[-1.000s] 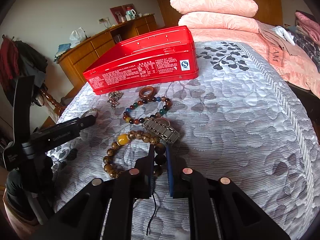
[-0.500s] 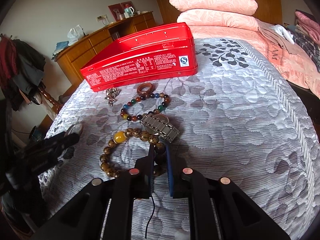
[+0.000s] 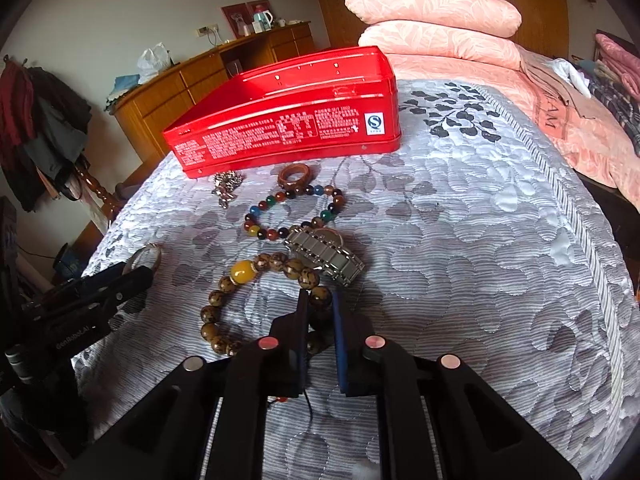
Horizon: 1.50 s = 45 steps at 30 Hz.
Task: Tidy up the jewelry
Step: 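Carry the silver bangle and wooden bracelet over the red tin with both tools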
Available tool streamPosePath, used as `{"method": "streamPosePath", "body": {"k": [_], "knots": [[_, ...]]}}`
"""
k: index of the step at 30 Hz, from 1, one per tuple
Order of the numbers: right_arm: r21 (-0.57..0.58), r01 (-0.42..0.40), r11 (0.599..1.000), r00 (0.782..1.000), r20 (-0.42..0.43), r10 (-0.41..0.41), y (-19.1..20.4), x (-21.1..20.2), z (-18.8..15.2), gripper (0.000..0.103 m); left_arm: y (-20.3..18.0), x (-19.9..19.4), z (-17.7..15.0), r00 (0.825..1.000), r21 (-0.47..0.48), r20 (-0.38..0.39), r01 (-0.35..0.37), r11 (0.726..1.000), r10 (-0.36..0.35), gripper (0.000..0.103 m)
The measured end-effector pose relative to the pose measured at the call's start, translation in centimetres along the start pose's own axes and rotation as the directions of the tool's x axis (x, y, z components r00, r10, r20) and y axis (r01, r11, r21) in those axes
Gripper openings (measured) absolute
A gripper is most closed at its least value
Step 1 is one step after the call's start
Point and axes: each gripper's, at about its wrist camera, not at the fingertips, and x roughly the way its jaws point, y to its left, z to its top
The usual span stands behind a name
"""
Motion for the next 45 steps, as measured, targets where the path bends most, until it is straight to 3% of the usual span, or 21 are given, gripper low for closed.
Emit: {"method": "streamPosePath", "body": {"k": [10,27,37,45], "knots": [[-0.063,0.000,0.998,0.996,0.091,0.006,1.0,-3.7,2.4,0.011,0.0,-2.3,1.1,0.997,0.000,0.064,0.033,0.999,-0.033,0.045],[-0.157,0.029,0.987,0.973,0.230,0.008,2.0,-7.3,9.8,0.011,-1.9,-4.6,7.1,0.979,0.053,0.181,0.084,0.995,-0.092,0.045],[-0.159,0.006,0.987,0.961,0.273,0.038,2.5,-6.1,15.1,0.011,-3.1,-3.6,13.2,0.964,0.073,0.236,0.106,0.992,-0.120,0.045],[-0.125,-0.012,0.992,0.961,0.272,0.046,2.1,-2.9,17.9,0.011,-3.7,0.0,16.8,0.966,0.059,0.232,0.103,0.993,-0.114,0.045]]}}
